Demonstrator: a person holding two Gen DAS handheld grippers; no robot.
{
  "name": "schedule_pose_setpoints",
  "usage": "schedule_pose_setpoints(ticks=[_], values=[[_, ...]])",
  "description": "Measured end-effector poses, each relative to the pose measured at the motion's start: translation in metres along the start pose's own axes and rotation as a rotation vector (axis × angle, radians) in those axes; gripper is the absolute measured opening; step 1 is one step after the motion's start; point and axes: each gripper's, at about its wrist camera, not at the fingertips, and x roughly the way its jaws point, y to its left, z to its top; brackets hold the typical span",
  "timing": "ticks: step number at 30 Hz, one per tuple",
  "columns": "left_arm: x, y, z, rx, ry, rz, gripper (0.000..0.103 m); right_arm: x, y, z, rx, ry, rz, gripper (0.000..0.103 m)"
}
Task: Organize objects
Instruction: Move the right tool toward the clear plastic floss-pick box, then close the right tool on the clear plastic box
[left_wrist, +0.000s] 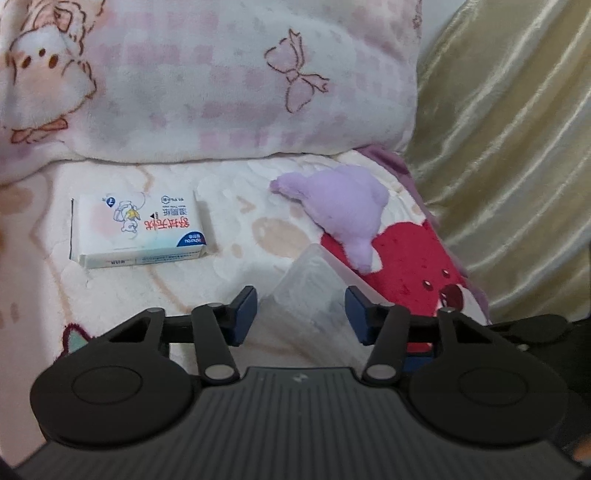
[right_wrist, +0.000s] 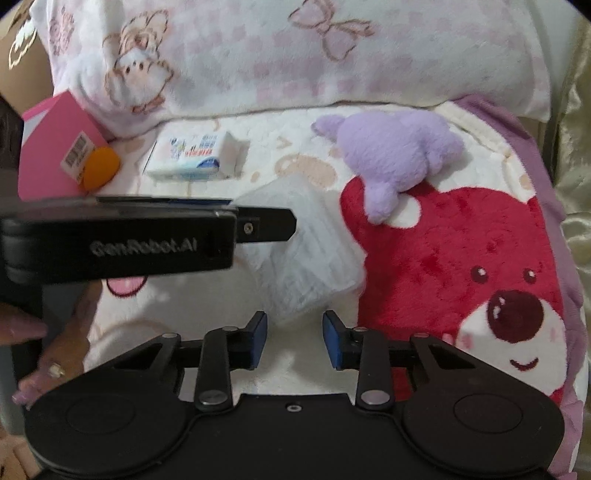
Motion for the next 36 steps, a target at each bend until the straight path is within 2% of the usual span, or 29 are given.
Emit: schedule_pose_setpoints(ticks=[5,9,12,15,20,24,27,30,33,36], values=[[-0.005,-0.008,-0.002,0.073,0.007,0.017,0.050,0.001,0.004,-0.002,-0.034,-0.001,-0.018,0.038],[-0.010,-0.008,-0.004,0.067,0.031,0.022,0.050,0.002,0.006,-0.004,-0.059,0.006,-0.005,0.038],[-0.017,-0.007,-0.010,0.043,0.052,0.035,0.050,0.002,0.009,-0.005,-0.082,0.005,-0.012,0.038],[-0.022,-0.005,-0.012,-0.013,0.109,0.054,0.050,0.001,0.009,-0.005,-0.079,0.006,0.002,0.039],[-0.035,0.000,-0.019,-0.069,0.143,0.069,0.049,-0.001,0.019,-0.008,-0.134,0.006,0.023,0.042],[-0.041,0.009,-0.020,-0.146,0.184,0.056,0.049,-0.003,0.024,-0.010,-0.169,-0.001,0.031,0.042],[-0.048,0.010,-0.023,-0.163,0.191,0.063,0.049,-0.007,0.026,-0.011,-0.183,-0.011,0.056,0.044],[-0.055,0.011,-0.031,-0.206,0.239,0.060,0.047,-0.010,0.035,-0.014,-0.232,-0.032,0.053,0.049],[-0.065,0.013,-0.037,-0.229,0.245,0.077,0.047,-0.009,0.048,-0.019,-0.312,-0.024,0.049,0.050],[-0.074,0.016,-0.039,-0.247,0.229,0.076,0.047,-0.009,0.052,-0.018,-0.318,-0.032,0.070,0.053]])
